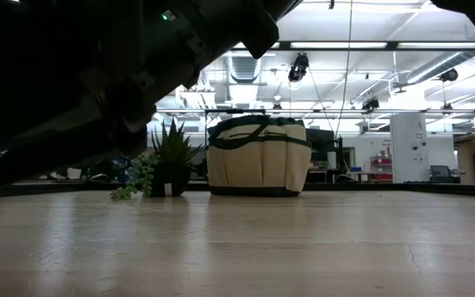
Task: Pick & Place Garden tools in Gardening bag
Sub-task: Put the red gloves into the gardening bag
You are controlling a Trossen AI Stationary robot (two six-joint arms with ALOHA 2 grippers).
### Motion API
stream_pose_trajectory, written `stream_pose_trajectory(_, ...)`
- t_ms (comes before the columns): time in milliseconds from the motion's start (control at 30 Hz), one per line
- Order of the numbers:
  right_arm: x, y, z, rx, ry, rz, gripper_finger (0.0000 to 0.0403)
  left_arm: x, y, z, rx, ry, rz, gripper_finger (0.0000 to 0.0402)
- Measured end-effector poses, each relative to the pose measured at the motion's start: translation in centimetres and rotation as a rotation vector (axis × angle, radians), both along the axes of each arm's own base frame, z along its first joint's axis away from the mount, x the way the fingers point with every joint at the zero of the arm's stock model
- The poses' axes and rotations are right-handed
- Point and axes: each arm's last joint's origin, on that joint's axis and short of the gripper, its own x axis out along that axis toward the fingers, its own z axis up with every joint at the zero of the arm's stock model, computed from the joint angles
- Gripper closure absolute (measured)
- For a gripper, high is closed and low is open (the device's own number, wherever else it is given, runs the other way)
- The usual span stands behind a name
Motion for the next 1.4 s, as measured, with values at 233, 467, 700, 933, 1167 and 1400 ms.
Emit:
stream_pose_trajectory(233, 0.16, 0.07, 0.24, 0.007, -0.029, 0.002, 0.0182, 0.00, 0.00, 0.00, 0.000, 0.000, 0.000, 0.0374)
stream_pose_trajectory(467, 0.18, 0.14, 0.29, 0.008, -0.036, 0.002, 0.0211, 0.00, 0.00, 0.00, 0.000, 0.000, 0.000, 0.0374)
stream_pose_trajectory(700, 0.26, 0.06, 0.32, 0.007, -0.045, 0.003, 0.0255, 0.00, 0.00, 0.00, 0.000, 0.000, 0.000, 0.0374)
stream_pose_trajectory(933, 0.30, 0.08, 0.36, 0.000, -0.056, 0.012, 0.0314, 0.00, 0.00, 0.00, 0.000, 0.000, 0.000, 0.0374)
stream_pose_trajectory(1167, 0.30, 0.08, 0.32, -0.009, -0.060, 0.020, 0.0388, 0.00, 0.00, 0.00, 0.000, 0.000, 0.000, 0.0374)
stream_pose_trajectory(1400, 0.21, -0.01, 0.26, -0.023, -0.049, 0.028, 0.0394, 0.00, 0.00, 0.00, 0.000, 0.000, 0.000, 0.0374)
